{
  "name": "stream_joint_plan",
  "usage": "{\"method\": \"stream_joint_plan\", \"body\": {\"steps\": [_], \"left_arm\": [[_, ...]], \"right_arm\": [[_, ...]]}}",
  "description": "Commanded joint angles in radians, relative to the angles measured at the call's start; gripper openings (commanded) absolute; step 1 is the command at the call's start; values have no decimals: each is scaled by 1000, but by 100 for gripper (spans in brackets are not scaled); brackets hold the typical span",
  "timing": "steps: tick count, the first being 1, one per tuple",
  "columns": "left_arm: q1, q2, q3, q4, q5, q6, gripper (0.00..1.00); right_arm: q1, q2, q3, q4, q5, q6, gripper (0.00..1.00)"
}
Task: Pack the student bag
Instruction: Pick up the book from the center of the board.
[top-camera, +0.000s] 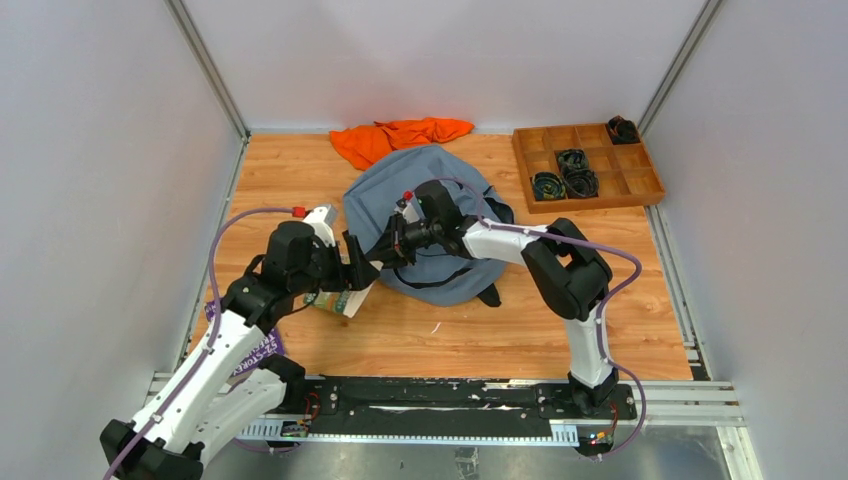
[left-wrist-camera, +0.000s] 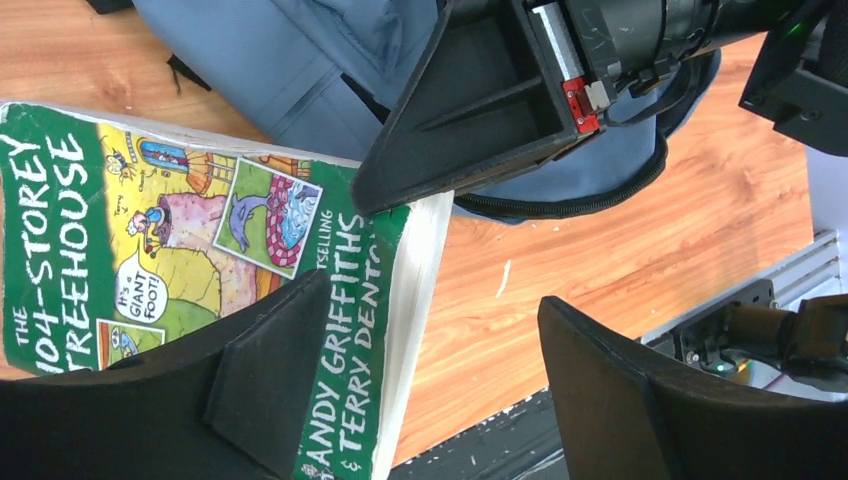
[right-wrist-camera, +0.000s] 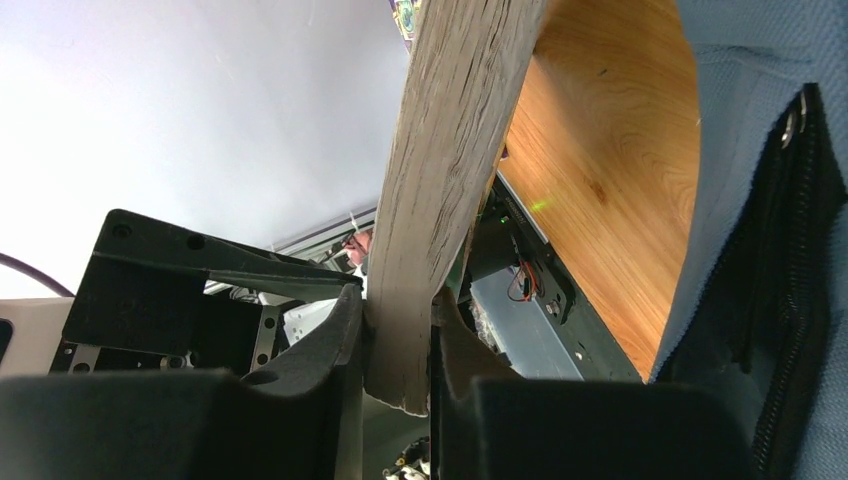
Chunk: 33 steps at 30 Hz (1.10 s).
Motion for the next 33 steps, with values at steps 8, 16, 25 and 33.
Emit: {"method": "stream_joint_plan", "body": {"steps": [8, 16, 25, 33], "left_arm": [[3, 40, 253, -248, -135, 8, 84], [57, 92, 336, -232, -64, -40, 85], [122, 126, 309, -171, 41, -91, 100], [259, 144, 189, 42, 425, -242, 100]], "right_arm": [[-45, -98, -116, 229, -27, 31, 0], [-208, -307, -267, 302, -86, -87, 0], [-243, -472, -255, 231, -184, -180, 0], [-340, -535, -280, 210, -161, -207, 0]]}}
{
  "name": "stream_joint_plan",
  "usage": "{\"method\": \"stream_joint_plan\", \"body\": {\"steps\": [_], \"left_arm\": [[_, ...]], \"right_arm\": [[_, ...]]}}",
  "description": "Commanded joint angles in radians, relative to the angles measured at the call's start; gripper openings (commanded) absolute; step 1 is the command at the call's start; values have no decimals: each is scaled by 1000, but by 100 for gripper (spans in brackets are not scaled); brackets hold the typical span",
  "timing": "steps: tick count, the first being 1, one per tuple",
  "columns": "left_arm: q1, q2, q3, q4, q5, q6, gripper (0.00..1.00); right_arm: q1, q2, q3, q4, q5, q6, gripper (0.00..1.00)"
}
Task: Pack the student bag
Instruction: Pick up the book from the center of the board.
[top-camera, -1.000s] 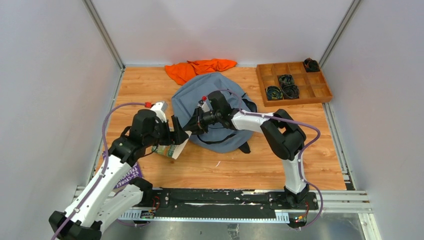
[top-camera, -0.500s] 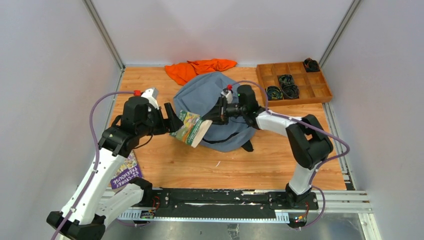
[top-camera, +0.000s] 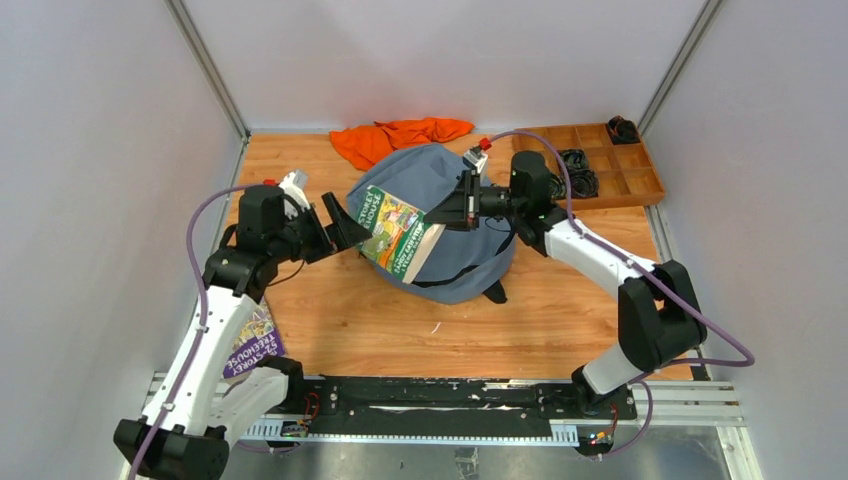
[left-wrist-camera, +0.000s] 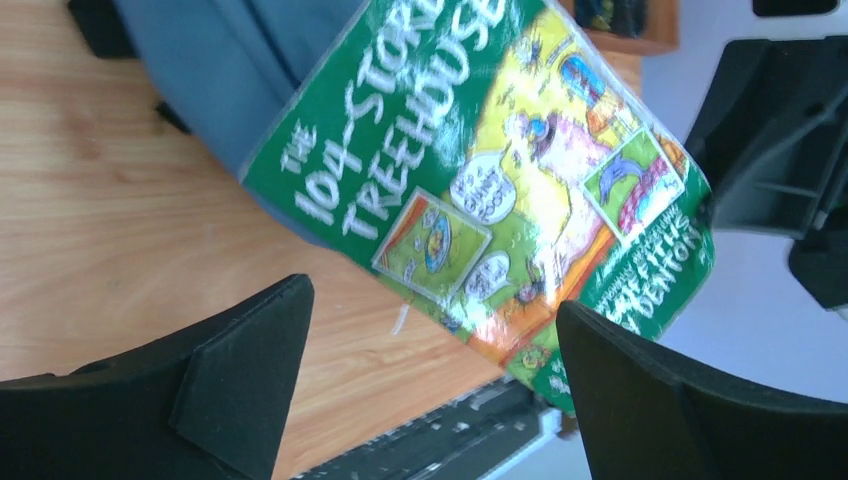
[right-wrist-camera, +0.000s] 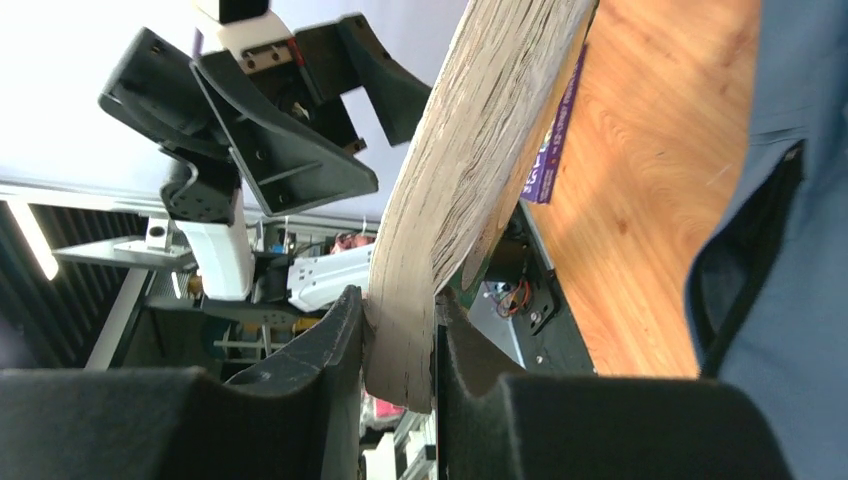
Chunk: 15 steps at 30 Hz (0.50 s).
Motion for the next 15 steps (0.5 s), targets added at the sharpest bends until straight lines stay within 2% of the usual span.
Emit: {"method": "stream_joint_plan", "body": {"steps": [1, 3, 11, 15], "left_arm": [[47, 3, -131, 248, 299, -184, 100], [48, -16, -203, 410, 311, -283, 100], [48, -21, -382, 795, 314, -527, 100], [48, -6, -397, 850, 322, -538, 100]], "right_arm": [[-71, -41, -5, 85, -14, 13, 0], [-83, -40, 1, 138, -6, 52, 0], [-111, -29, 17, 293, 14, 161, 0], [-138, -54, -25, 326, 26, 184, 0]]}}
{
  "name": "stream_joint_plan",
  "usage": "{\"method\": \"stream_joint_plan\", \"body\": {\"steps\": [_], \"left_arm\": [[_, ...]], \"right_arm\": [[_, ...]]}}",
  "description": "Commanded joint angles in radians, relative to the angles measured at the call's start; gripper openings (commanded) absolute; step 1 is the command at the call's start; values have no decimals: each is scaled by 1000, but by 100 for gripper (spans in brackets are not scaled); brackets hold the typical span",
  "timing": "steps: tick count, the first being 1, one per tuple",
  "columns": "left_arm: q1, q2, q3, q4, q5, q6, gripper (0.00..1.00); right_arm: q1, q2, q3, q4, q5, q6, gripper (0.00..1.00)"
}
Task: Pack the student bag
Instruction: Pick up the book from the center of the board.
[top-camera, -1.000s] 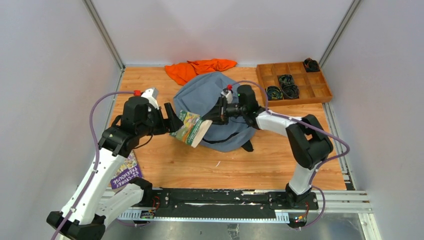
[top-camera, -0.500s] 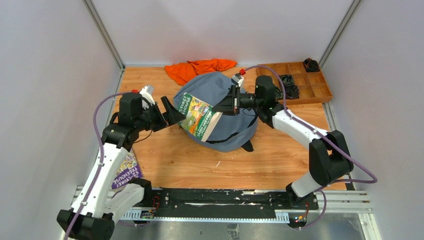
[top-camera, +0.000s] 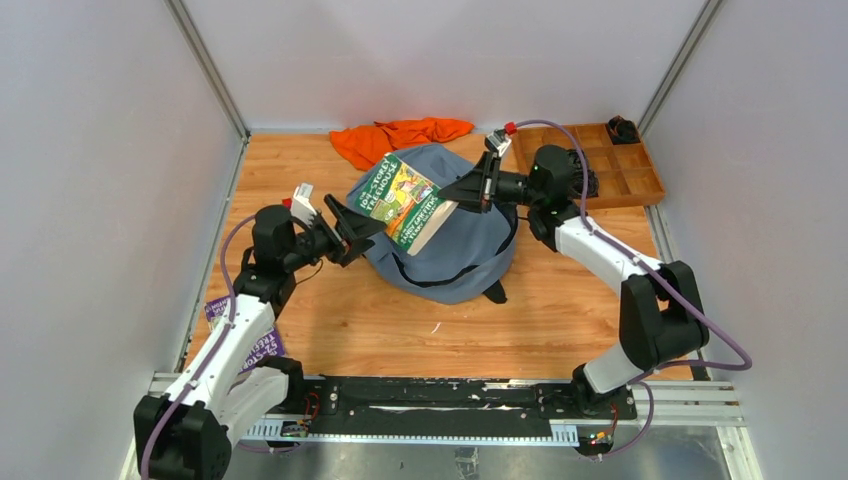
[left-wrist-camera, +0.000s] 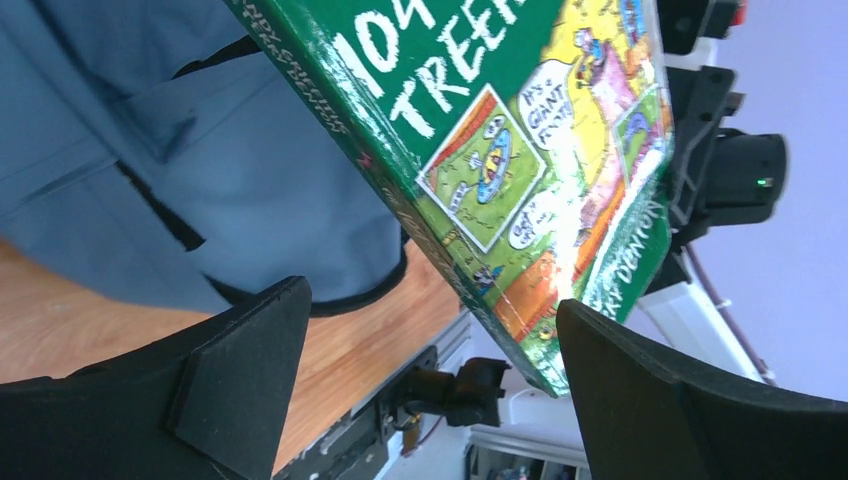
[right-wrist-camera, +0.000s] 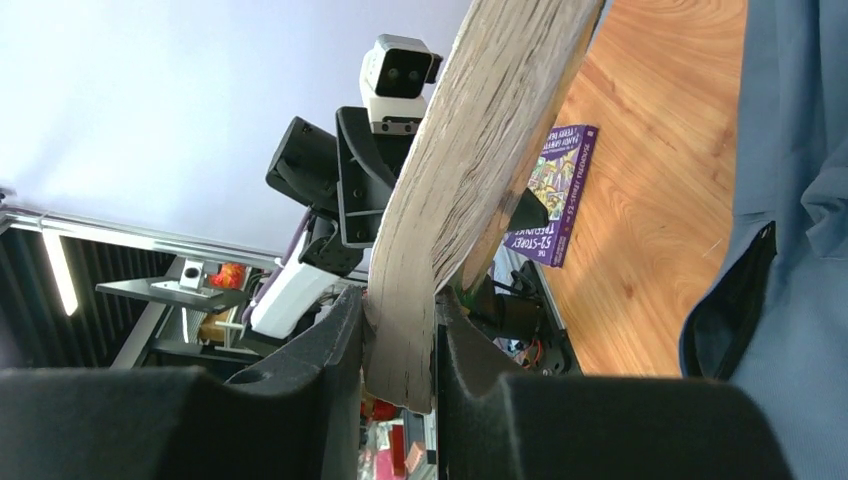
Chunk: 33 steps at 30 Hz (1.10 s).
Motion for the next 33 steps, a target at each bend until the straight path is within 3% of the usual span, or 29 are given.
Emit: {"method": "stream_joint_plan", "body": {"steps": [1, 5, 9, 11, 15, 20, 33], "left_arm": [[6, -6, -4, 185, 48, -57, 100], [3, -16, 20, 143, 66, 53, 100], [-79, 14, 116, -101, -2, 283, 99], [-118, 49, 142, -113, -11, 291, 100], [-121, 86, 47, 131, 19, 105, 100], [-121, 102, -48, 395, -74, -62, 100], [-123, 230, -86, 758, -67, -231, 100]], "right_arm": [[-51, -61, -33, 146, 0, 53, 0], [-135, -116, -107, 106, -11, 27, 0], [-203, -174, -158, 30, -38, -20, 0], [-208, -188, -164, 28, -46, -24, 0], [-208, -207, -166, 80, -44, 1, 0], [-190, -200, -175, 215, -36, 86, 0], [-70, -19, -192, 662, 11, 379, 0]]}}
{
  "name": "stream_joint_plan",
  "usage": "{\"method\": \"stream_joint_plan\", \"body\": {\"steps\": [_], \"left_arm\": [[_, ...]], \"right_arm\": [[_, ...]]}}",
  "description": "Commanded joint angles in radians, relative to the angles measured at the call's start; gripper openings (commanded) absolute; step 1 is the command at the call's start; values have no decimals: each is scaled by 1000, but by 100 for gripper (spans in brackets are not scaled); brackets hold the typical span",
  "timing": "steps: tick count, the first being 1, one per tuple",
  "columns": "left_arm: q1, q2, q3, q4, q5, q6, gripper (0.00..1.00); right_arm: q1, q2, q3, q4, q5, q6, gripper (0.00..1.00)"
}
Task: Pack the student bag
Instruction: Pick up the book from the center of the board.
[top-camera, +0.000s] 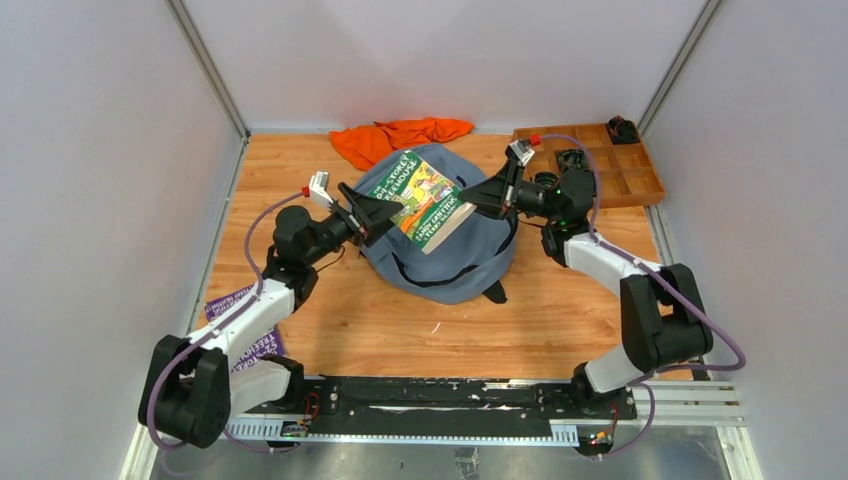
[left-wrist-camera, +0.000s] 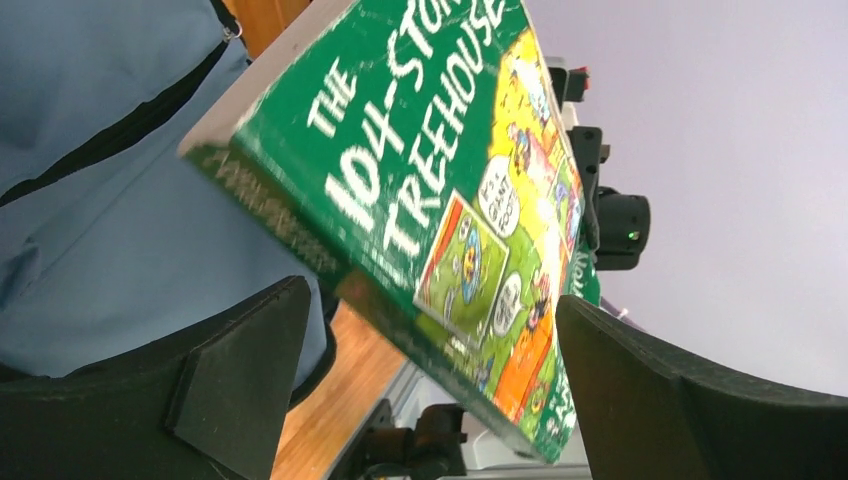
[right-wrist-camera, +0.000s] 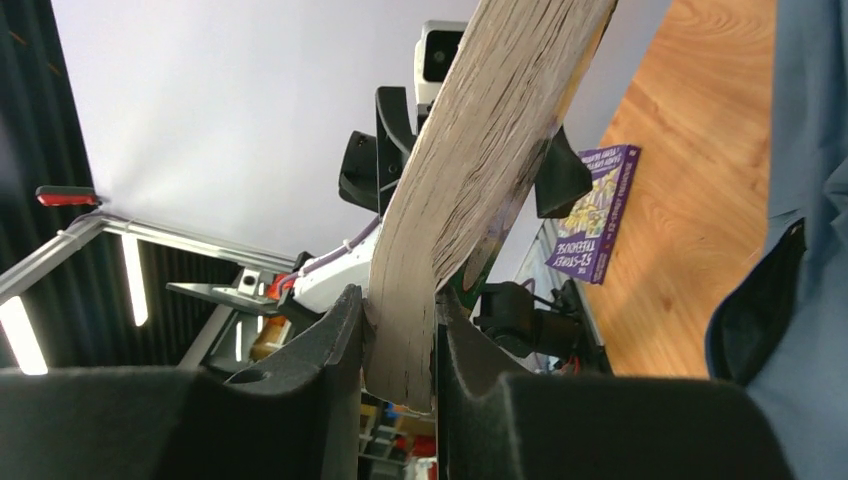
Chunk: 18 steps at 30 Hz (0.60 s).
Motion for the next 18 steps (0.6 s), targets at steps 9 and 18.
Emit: {"method": "stream_joint_plan", "body": {"steps": [9, 18], "left_arm": [[-2, 72, 3, 241, -31, -104, 72], [0, 25, 49, 68, -95, -24, 0]], "right_arm": [[99, 62, -5, 224, 25, 89, 0], [100, -121, -12, -501, 127, -419, 100]]}}
